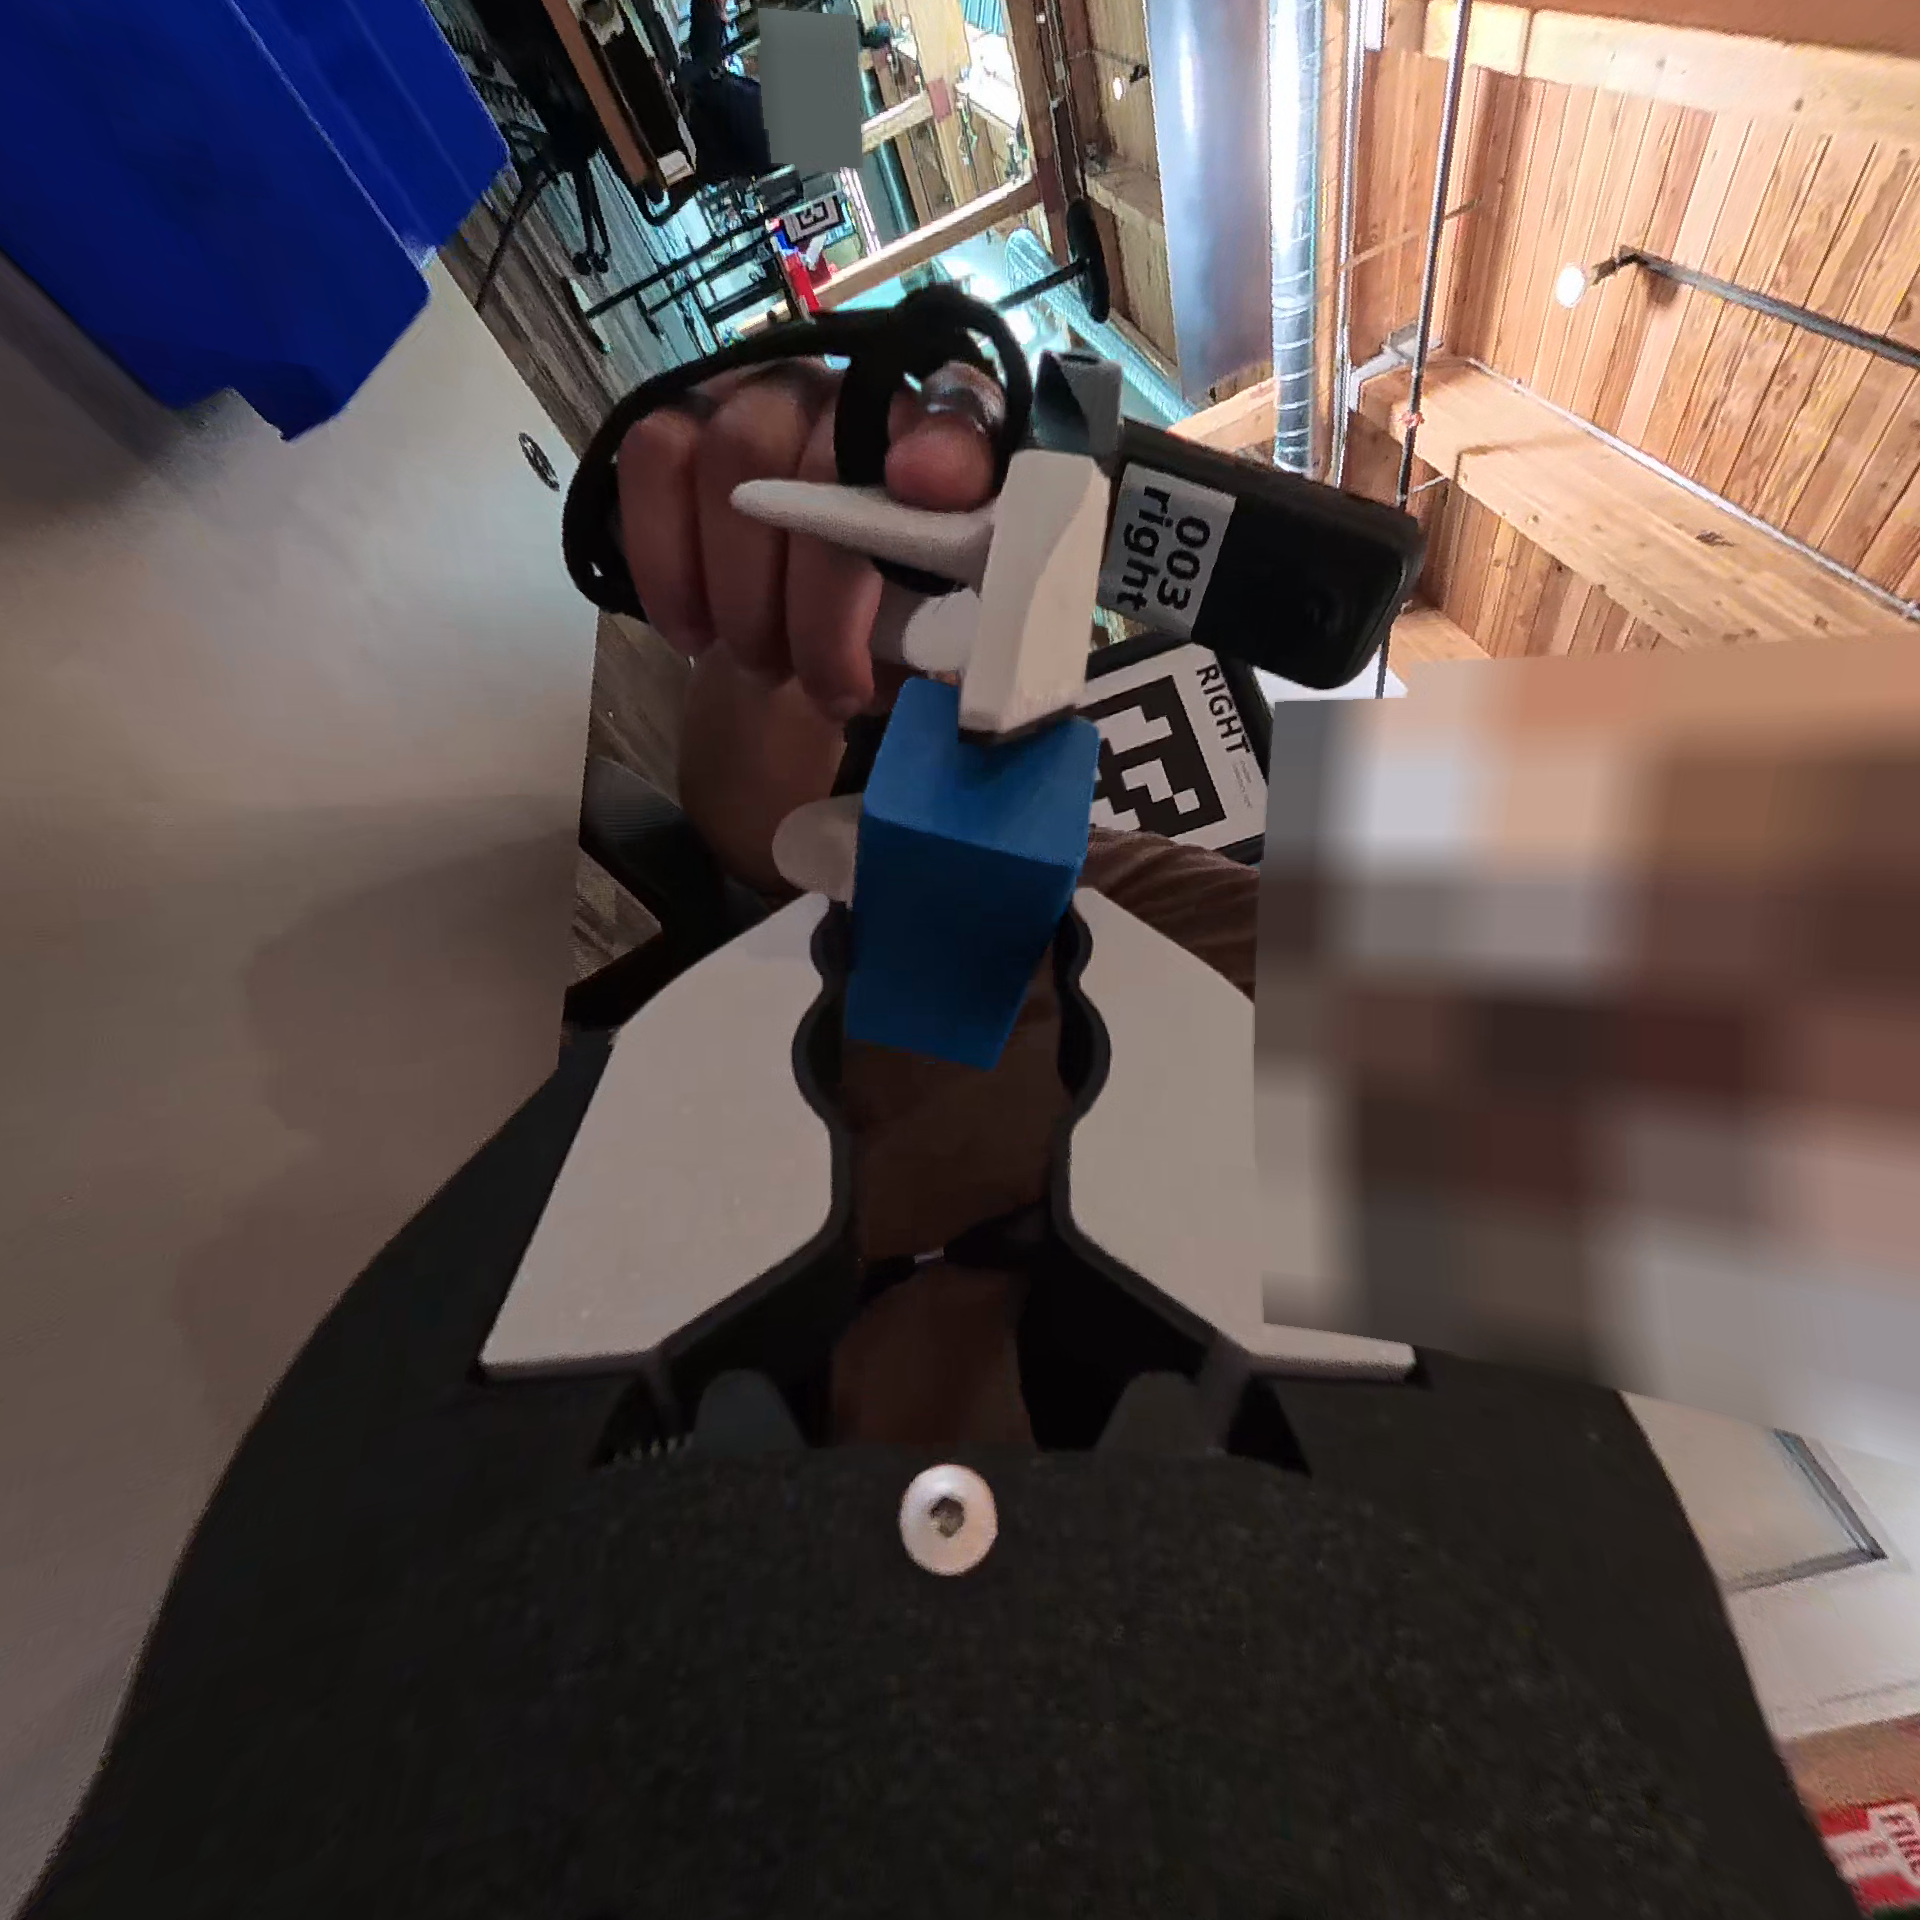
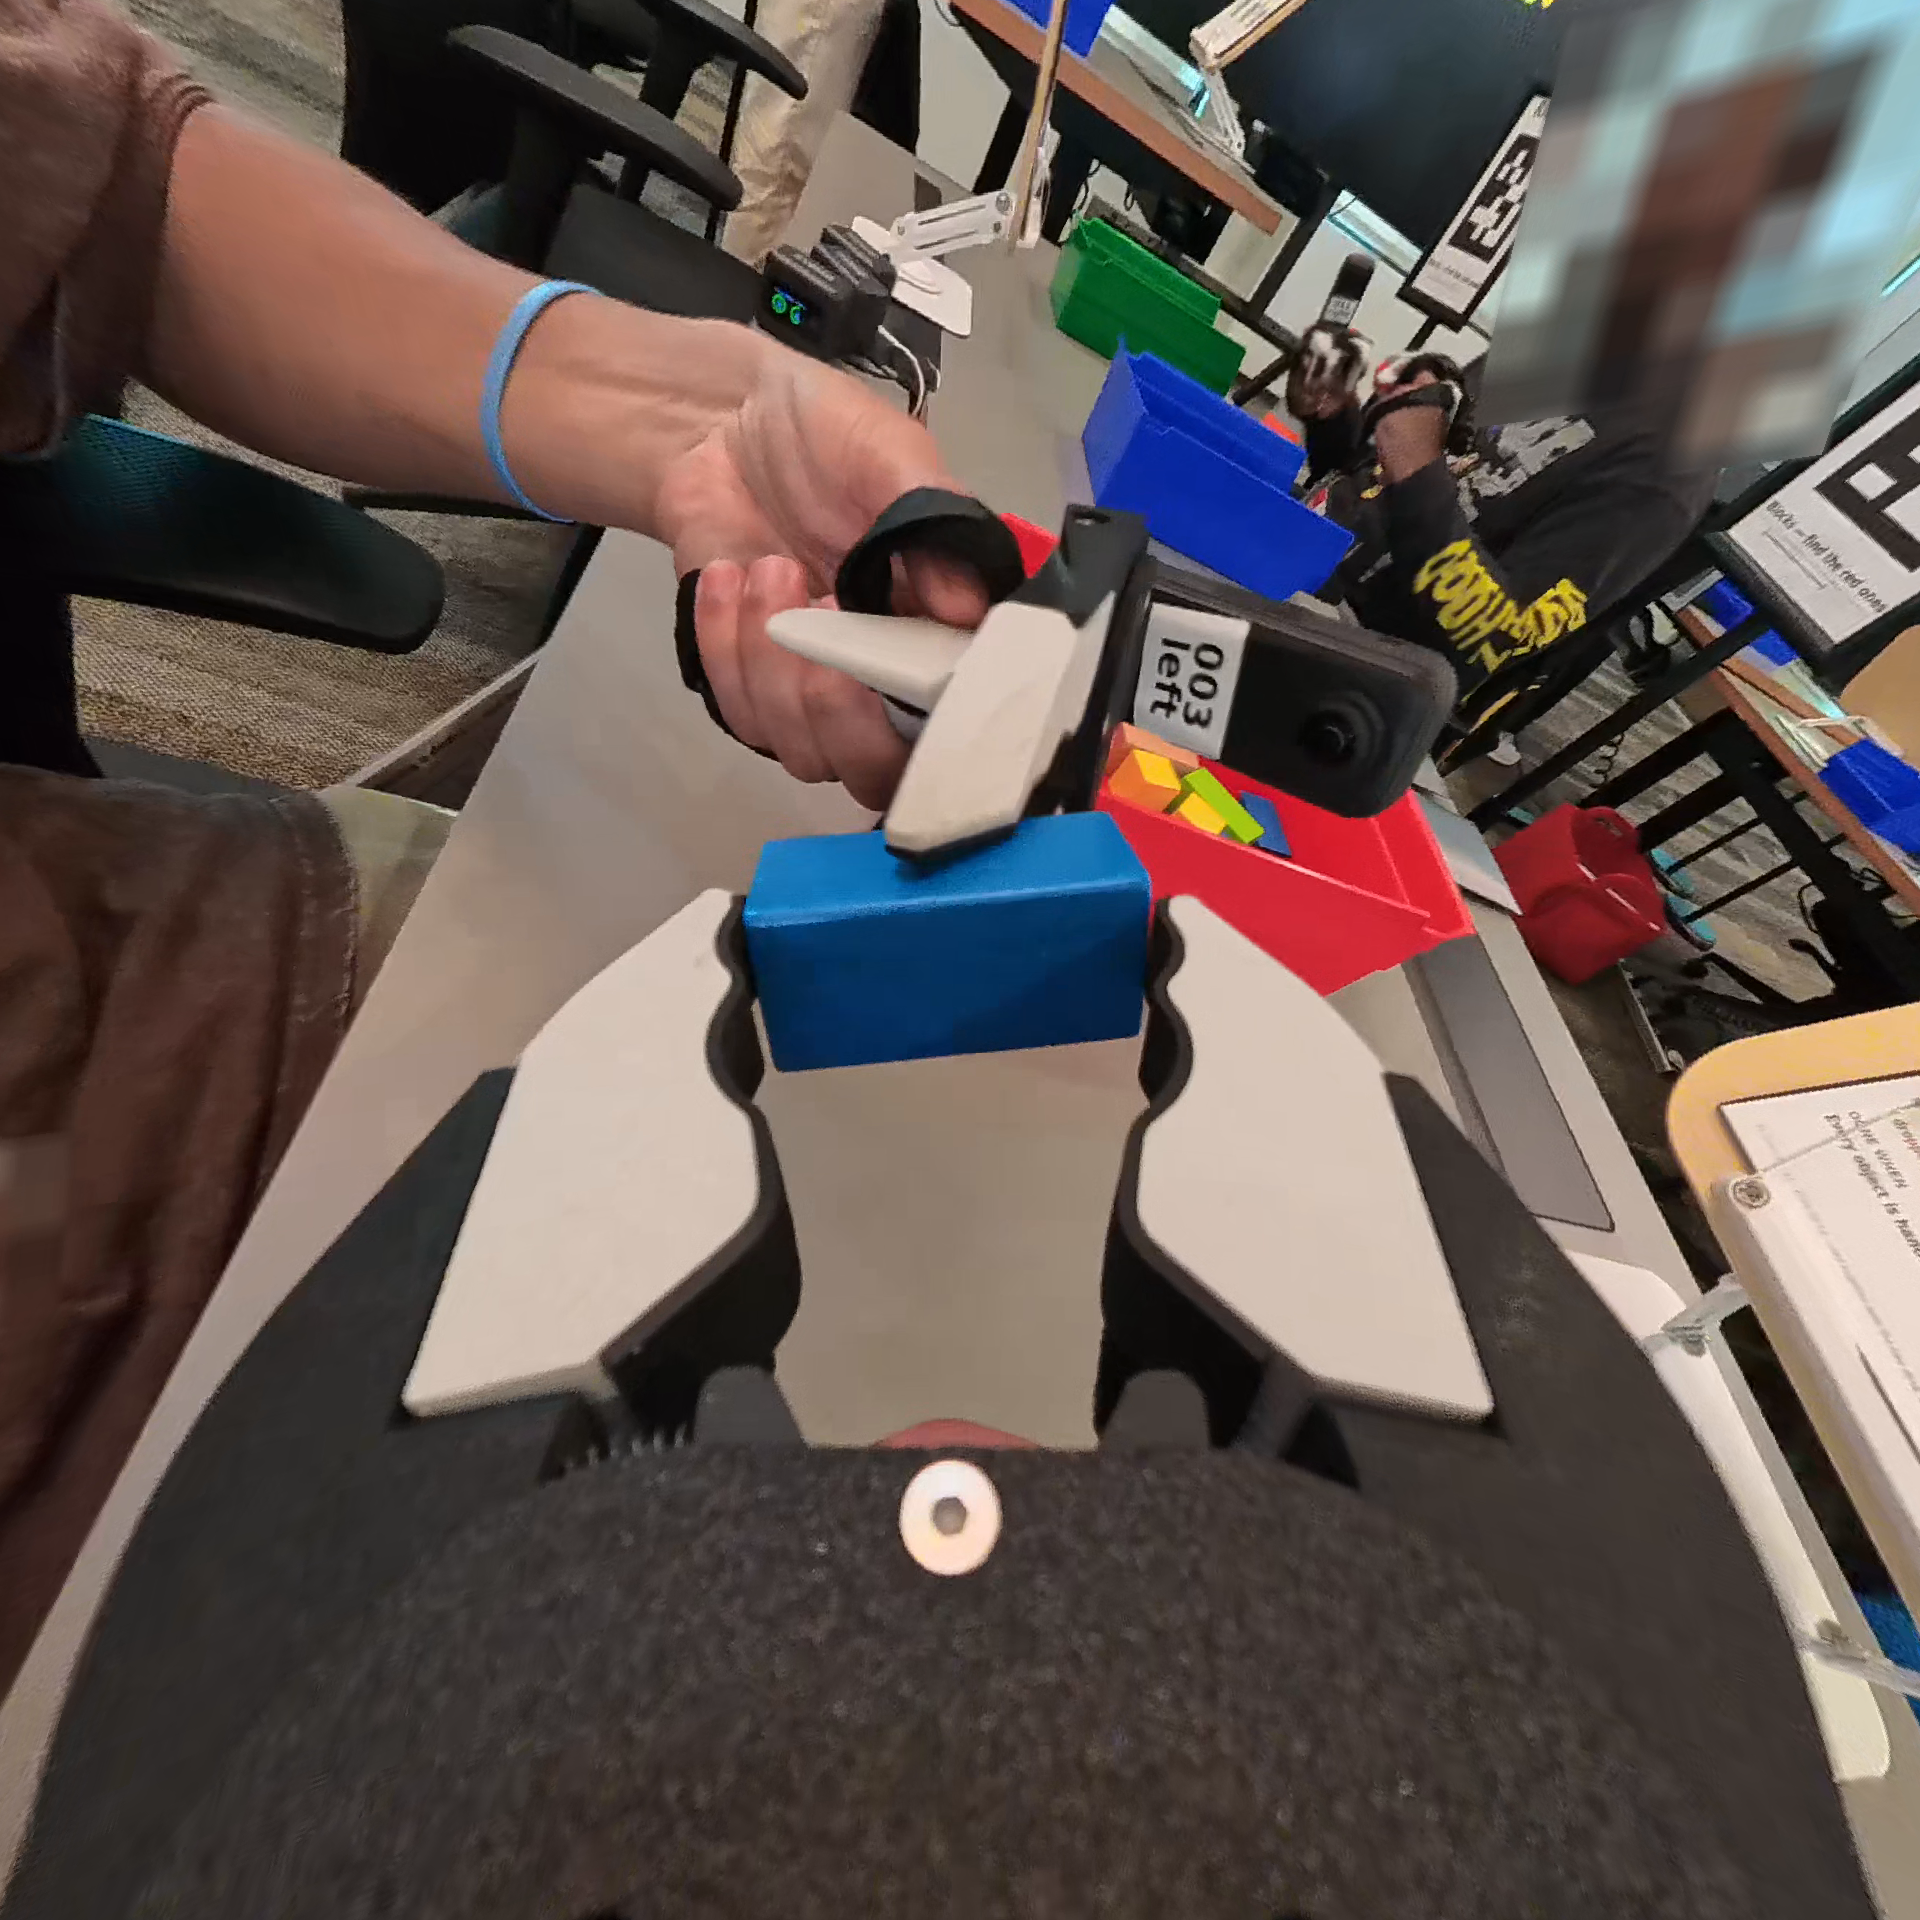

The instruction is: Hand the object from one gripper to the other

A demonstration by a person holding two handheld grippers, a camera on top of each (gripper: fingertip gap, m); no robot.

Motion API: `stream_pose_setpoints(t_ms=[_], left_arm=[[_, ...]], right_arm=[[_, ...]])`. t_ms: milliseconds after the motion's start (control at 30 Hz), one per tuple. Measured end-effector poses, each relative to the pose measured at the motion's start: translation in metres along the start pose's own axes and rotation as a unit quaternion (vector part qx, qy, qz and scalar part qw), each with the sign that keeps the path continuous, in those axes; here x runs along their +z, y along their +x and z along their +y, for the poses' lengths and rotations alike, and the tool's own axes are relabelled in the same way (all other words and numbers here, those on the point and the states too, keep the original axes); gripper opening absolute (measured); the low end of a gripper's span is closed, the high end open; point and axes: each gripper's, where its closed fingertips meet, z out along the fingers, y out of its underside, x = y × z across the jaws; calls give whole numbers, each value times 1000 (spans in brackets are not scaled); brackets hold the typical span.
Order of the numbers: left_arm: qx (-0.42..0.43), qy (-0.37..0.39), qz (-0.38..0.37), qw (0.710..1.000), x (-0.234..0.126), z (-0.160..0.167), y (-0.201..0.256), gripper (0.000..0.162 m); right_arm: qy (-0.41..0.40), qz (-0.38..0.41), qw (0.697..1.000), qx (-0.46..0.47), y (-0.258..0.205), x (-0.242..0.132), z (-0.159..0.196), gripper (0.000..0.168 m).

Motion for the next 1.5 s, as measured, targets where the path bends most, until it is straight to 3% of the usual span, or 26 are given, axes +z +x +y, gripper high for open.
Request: stream_pose_setpoints(t_ms=[100,200,367,467,500,600,733,900,1067,1233,1500], left_arm=[[39,27,-21,999,-4,12,-1,64],[117,104,-122,980,-20,25,-20,66],[224,220,-343,885,-75,58,-58,62],[239,229,-431,839,-103,70,-79,58],[235,231,-426,843,-103,69,-79,57],[221,229,-384,867,-94,65,-76,56],[230,207,-401,862,-89,66,-84,54],[234,187,-407,863,-80,67,-88,54],[245,176,-424,854,-82,68,-89,54],[243,177,-425,854,-83,68,-90,54],[243,171,-423,856,-82,68,-89,54]], right_arm=[[-7,12,1000,3,0,-13,1,72],[-18,50,998,22,16,-44,2,72],[-94,197,972,85,90,-150,13,72],[-200,326,914,139,138,-235,52,72],[-233,359,889,164,146,-260,73,72],[-309,362,837,269,144,-293,146,72],[-363,298,801,371,128,-277,236,72],[-403,237,789,400,121,-234,300,72],[-435,221,783,385,123,-212,337,72],[-417,236,778,406,136,-198,359,72],[-395,243,789,404,140,-192,363,73]])
